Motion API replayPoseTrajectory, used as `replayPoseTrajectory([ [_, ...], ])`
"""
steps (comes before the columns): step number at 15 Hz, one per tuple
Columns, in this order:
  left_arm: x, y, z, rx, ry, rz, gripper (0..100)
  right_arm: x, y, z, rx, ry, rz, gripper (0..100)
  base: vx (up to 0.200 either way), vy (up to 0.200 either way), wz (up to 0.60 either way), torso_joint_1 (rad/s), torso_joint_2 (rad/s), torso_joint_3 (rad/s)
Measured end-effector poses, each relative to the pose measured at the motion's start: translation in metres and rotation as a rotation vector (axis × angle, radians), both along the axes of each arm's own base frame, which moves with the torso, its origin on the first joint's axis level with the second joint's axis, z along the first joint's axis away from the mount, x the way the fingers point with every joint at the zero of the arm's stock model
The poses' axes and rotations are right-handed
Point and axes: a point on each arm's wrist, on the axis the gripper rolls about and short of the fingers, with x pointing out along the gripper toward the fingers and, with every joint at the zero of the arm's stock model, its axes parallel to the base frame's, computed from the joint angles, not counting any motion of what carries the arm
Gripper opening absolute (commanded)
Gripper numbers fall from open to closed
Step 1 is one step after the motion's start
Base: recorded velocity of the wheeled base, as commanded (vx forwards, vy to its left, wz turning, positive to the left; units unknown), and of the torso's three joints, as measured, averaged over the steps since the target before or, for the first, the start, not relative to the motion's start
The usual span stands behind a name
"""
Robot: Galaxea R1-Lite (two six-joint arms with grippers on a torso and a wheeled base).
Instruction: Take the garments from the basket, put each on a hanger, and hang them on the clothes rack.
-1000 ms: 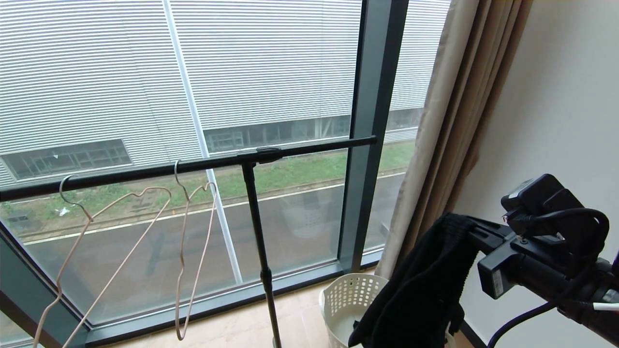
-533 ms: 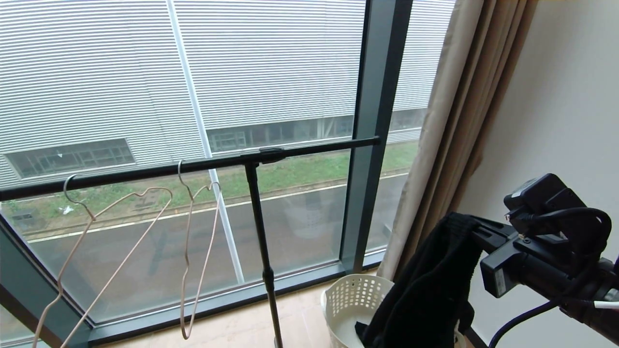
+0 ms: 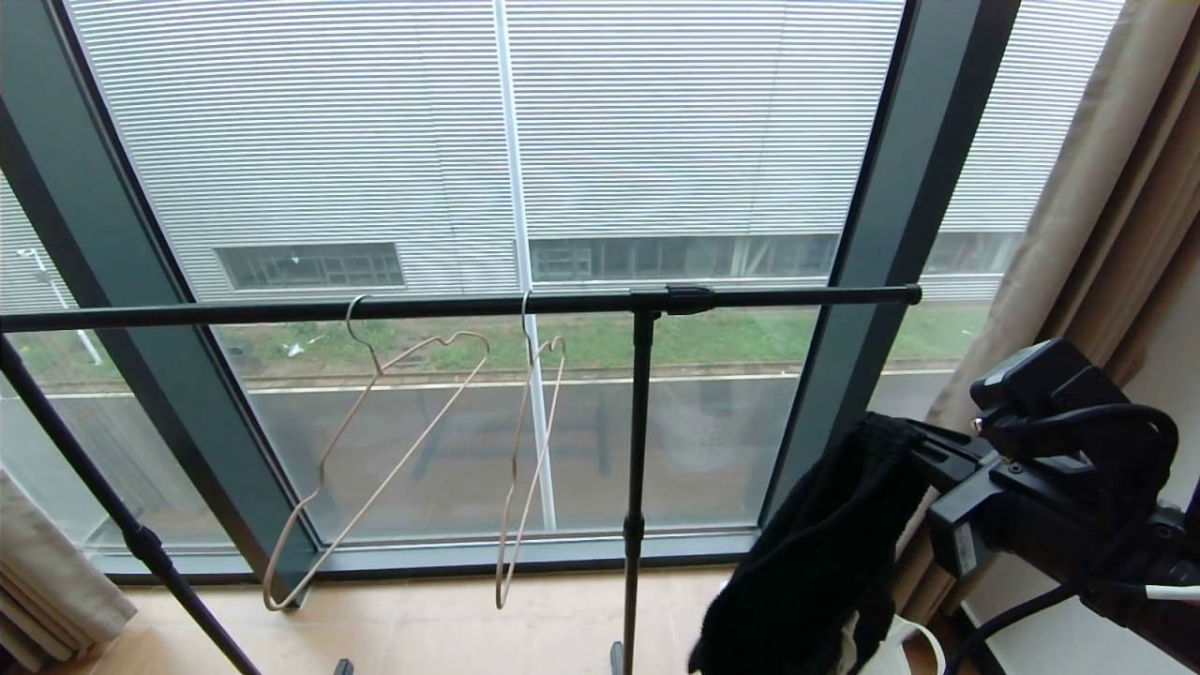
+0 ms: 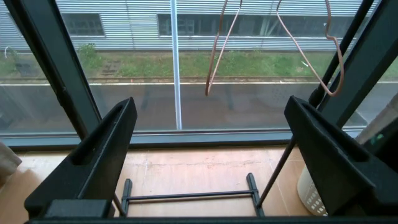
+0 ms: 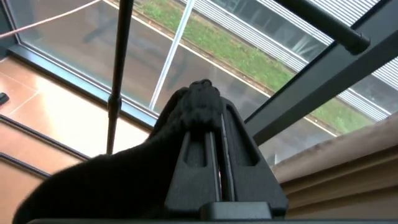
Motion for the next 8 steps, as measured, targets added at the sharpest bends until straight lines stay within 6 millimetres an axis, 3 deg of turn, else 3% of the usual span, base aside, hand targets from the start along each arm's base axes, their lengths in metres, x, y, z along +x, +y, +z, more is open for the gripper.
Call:
replayPoseTrajectory([
  [3, 0.0, 0.0, 0.0001, -0.001, -0.001, 0.0, 100, 0.0002, -0.0003, 0.0, -0.001, 0.0, -0.002, 0, -0.2, 0.0, 0.0, 0.014, 0.01, -0.004],
  [6, 0.0, -0.0001, 0.0002, -0.002, -0.001, 0.0, 100, -0.0001, -0.0001, 0.0002, 0.001, -0.001, 0.0, 0, -0.2, 0.2, 0.0, -0.006, 0.0, 0.004],
  [8, -0.0002, -0.0001, 0.0008, -0.004, -0.004, 0.0, 100, -0.0001, -0.0005, -0.0007, -0.002, 0.003, -0.003, 0, 0.0, 0.2, 0.0, -0.002, 0.0, 0.007],
])
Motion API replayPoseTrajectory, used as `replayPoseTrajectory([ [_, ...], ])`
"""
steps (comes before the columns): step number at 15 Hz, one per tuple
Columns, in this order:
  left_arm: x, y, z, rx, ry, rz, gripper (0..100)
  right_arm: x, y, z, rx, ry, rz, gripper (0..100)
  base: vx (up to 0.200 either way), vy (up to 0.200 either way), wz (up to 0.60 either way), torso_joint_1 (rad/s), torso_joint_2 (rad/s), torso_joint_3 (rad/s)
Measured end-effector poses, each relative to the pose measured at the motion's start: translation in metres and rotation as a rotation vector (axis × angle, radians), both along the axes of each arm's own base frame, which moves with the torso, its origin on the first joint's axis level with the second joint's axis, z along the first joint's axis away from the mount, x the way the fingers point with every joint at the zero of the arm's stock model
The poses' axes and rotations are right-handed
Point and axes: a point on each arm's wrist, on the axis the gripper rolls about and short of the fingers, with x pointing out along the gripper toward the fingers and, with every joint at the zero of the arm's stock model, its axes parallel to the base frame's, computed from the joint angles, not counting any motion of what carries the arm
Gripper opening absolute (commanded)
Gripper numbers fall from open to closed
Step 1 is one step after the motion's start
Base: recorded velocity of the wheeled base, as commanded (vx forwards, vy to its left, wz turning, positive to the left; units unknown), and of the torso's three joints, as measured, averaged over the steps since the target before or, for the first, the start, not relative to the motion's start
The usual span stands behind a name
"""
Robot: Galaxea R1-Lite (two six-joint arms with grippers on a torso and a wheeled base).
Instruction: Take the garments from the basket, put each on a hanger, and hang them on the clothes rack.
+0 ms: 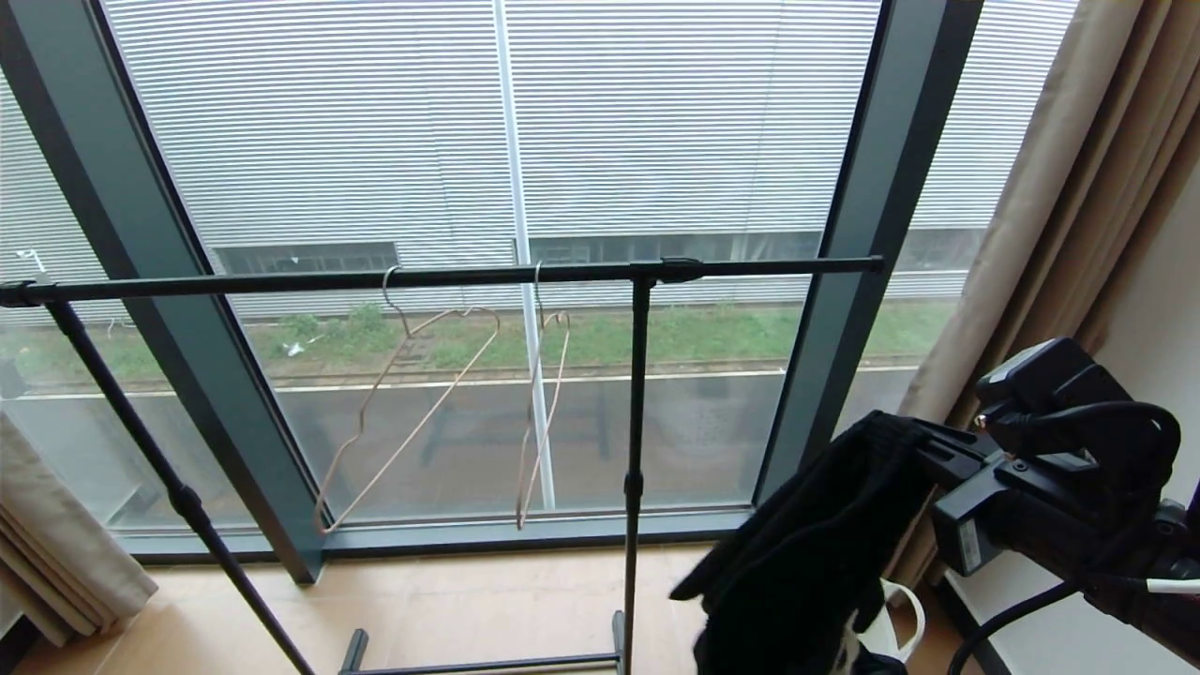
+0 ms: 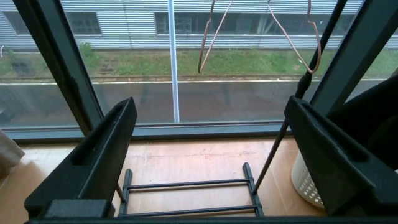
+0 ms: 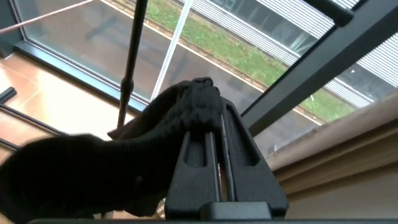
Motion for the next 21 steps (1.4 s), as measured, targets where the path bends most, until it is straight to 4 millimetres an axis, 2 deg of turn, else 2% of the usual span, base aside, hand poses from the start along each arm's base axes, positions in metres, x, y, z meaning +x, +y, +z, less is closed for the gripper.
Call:
replayPoseTrajectory([
  [4, 0.0, 0.0, -0.0001, 0.0, 0.001, 0.0, 100, 0.0002, 0.0003, 0.0004, 0.001, -0.001, 0.001, 0, -0.05, 0.2, 0.0, -0.001, 0.0, 0.002],
  [10, 0.0, 0.0, -0.0001, -0.002, 0.001, 0.002, 100, 0.0005, 0.0007, 0.0, 0.0, 0.0, 0.002, 0, -0.2, 0.0, 0.0, 0.007, 0.0, 0.003],
  [21, 0.0, 0.0001, -0.0001, 0.0, 0.001, 0.006, 100, 0.0014, 0.0014, -0.0013, -0.006, 0.005, 0.0, 0, 0.0, 0.0, 0.0, 0.0, 0.0, 0.0],
])
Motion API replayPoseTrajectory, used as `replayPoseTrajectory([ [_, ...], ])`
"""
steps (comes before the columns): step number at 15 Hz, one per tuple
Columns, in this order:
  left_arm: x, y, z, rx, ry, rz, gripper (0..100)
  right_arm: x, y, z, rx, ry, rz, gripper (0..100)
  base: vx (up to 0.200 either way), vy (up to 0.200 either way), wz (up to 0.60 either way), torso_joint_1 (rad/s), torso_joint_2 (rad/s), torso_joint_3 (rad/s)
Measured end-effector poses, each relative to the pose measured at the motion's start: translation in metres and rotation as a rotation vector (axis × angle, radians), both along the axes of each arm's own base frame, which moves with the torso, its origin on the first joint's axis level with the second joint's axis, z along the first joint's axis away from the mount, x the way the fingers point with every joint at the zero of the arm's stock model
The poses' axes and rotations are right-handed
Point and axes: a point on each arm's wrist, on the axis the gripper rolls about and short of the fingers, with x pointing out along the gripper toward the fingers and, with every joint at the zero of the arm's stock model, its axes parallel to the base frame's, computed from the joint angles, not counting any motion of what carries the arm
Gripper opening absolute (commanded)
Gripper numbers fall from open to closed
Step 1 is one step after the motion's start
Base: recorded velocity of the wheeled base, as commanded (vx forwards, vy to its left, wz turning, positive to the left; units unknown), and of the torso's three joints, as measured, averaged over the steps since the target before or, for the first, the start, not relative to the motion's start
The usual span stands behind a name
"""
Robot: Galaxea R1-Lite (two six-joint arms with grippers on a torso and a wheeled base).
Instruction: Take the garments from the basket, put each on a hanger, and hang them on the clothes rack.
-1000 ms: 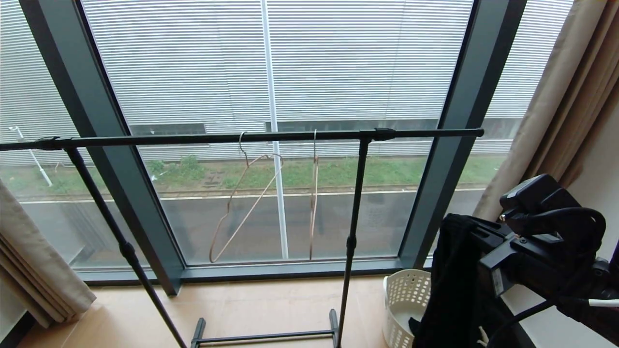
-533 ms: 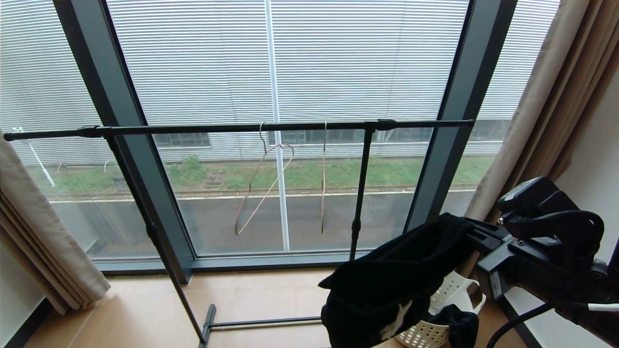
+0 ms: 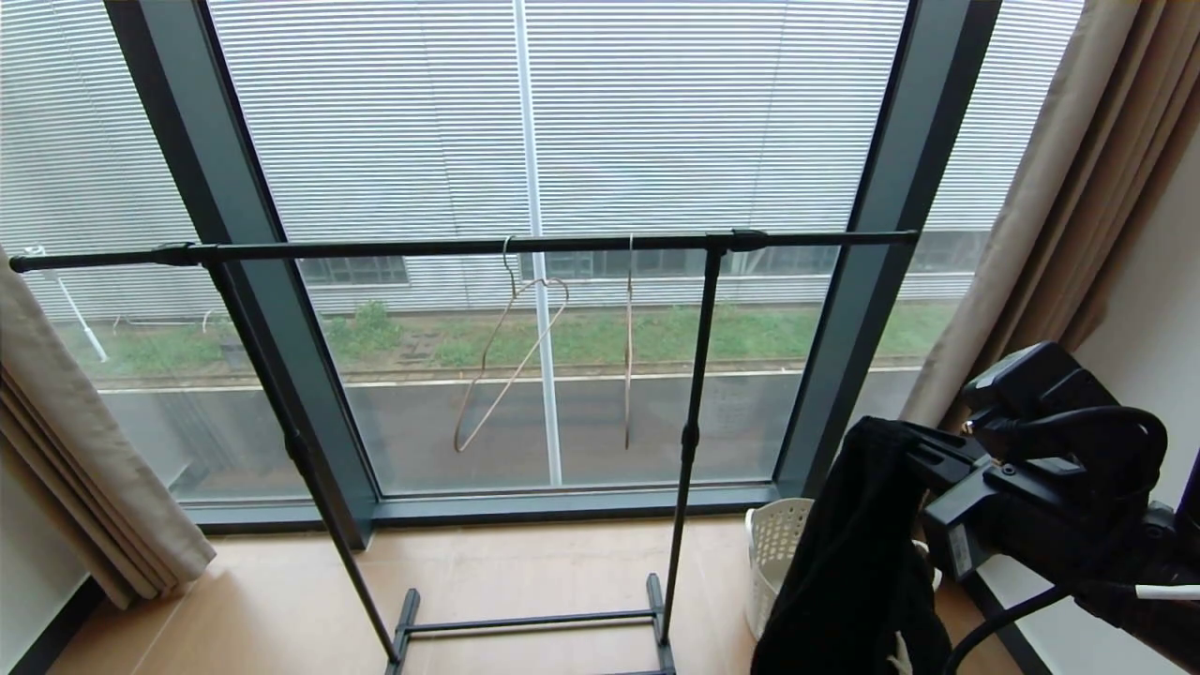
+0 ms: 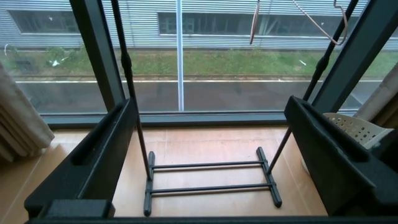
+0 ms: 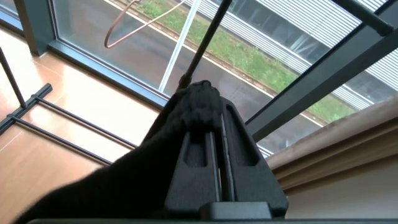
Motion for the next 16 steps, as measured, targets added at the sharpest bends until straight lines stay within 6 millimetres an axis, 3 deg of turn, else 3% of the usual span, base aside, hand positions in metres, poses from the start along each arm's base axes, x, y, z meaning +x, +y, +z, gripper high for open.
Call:
replayPoseTrajectory([
  [8, 0.002, 0.0, 0.0, 0.035, 0.028, -0.039, 100, -0.004, 0.004, -0.01, -0.02, 0.034, 0.031, 0, 0.0, 0.0, 0.0, 0.0, 0.0, 0.0],
  [16, 0.032, -0.003, 0.005, 0.05, 0.408, -0.272, 100, -0.002, 0.035, -0.023, 0.008, 0.102, 0.05, 0, 0.0, 0.0, 0.0, 0.0, 0.0, 0.0],
])
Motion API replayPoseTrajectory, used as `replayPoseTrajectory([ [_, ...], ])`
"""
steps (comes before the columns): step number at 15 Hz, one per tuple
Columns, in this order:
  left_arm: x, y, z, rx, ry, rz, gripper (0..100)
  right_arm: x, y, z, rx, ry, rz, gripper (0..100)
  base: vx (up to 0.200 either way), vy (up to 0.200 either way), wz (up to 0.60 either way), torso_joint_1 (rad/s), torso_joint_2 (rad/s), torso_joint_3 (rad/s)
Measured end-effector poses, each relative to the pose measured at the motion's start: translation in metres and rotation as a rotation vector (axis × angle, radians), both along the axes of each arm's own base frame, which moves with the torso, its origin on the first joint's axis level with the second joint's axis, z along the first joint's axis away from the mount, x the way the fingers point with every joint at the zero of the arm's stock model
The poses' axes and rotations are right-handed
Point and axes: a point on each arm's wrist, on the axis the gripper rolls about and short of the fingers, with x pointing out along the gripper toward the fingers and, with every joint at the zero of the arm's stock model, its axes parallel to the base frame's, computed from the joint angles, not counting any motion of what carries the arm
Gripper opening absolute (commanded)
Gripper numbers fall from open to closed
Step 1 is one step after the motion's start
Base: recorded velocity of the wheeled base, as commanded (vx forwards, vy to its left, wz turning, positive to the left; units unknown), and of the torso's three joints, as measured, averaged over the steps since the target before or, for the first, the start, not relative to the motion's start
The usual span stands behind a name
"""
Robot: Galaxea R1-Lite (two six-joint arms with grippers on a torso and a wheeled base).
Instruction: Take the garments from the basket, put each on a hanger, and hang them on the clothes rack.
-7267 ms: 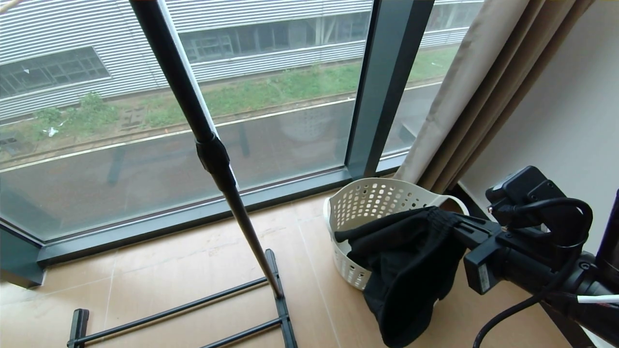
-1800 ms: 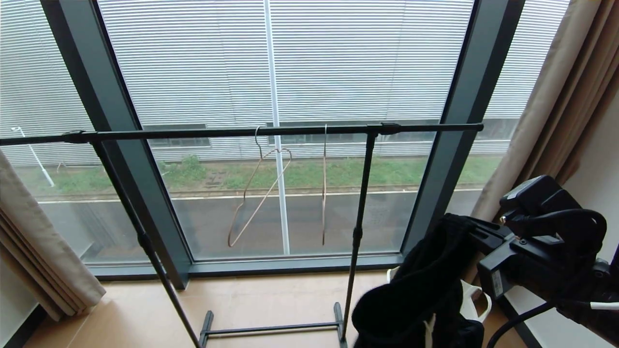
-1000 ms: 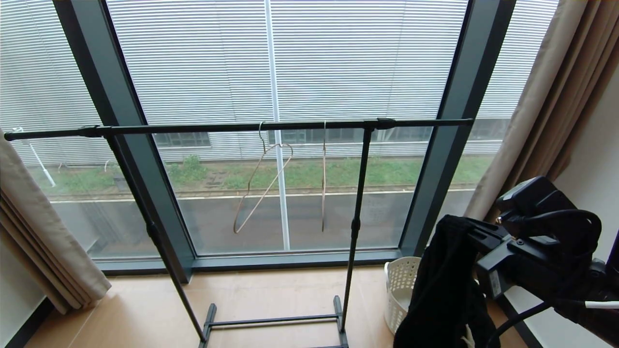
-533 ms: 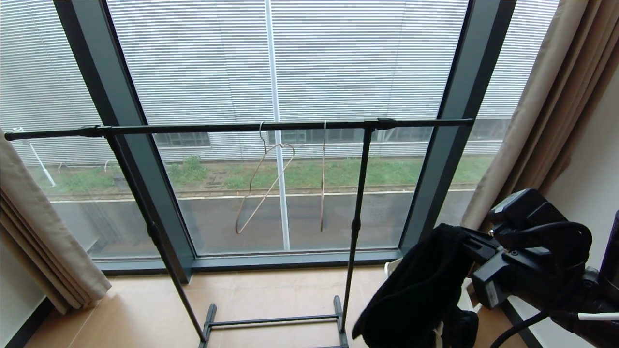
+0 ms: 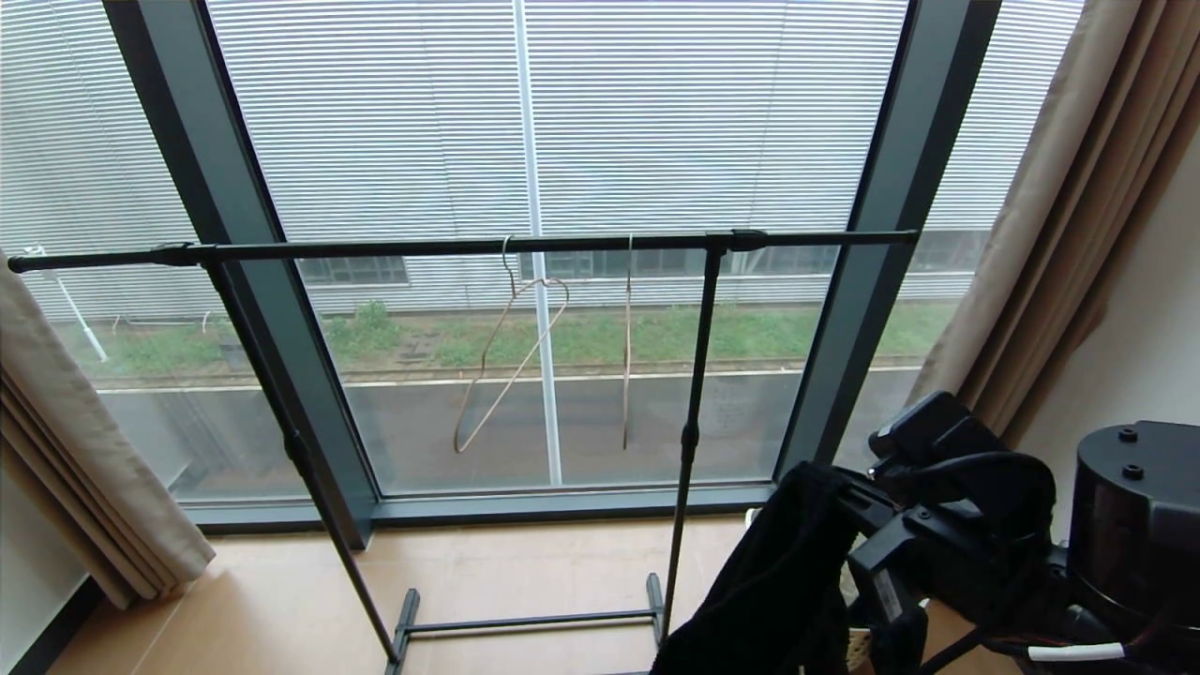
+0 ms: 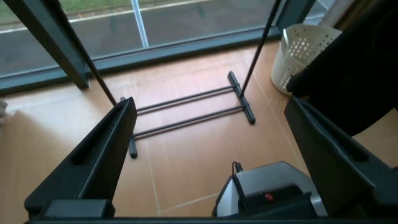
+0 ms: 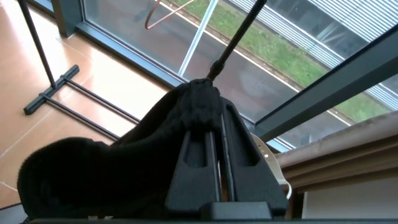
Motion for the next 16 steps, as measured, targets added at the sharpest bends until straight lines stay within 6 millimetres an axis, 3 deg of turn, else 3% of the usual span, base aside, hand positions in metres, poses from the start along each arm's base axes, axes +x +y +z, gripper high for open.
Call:
replayPoseTrajectory([
  [5, 0.013, -0.005, -0.002, 0.04, 0.166, -0.122, 100, 0.011, 0.024, 0.0, 0.19, 0.079, -0.043, 0, 0.0, 0.0, 0.0, 0.0, 0.0, 0.0],
  [8, 0.025, -0.012, 0.013, -0.032, 0.218, -0.145, 100, 0.018, 0.038, 0.0, 0.16, 0.135, -0.045, 0, 0.0, 0.0, 0.0, 0.0, 0.0, 0.0],
  [12, 0.06, -0.03, 0.04, -0.219, 0.327, -0.155, 100, 0.032, 0.055, 0.033, 0.125, 0.189, -0.059, 0, 0.0, 0.0, 0.0, 0.0, 0.0, 0.0],
  [16, 0.107, -0.055, 0.05, -0.338, 0.431, -0.12, 100, 0.051, 0.076, 0.063, 0.139, 0.201, -0.066, 0, 0.0, 0.0, 0.0, 0.0, 0.0, 0.0],
])
